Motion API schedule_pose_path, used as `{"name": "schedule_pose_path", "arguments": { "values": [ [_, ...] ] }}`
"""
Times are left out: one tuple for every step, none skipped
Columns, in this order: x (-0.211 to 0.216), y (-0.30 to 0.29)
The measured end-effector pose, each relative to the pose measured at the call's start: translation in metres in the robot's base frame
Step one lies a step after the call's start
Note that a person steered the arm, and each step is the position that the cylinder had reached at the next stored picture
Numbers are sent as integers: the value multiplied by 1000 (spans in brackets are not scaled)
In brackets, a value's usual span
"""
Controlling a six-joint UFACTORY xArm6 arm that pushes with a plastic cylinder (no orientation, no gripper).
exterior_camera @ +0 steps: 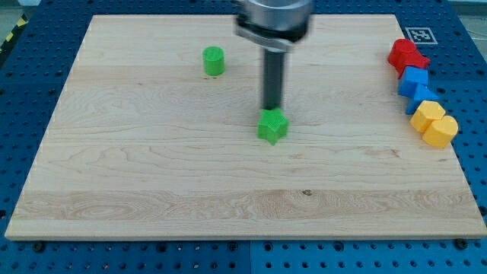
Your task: Drag the green star towards the bottom right
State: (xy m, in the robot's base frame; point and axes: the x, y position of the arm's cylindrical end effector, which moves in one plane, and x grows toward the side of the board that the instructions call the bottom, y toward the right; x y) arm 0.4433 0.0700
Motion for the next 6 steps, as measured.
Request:
{"name": "schedule_pose_path", "arguments": {
  "values": [
    [10, 32],
    [-12, -7],
    [-20, -53],
    [16, -59],
    [49, 1],
    [49, 88]
  ]
}}
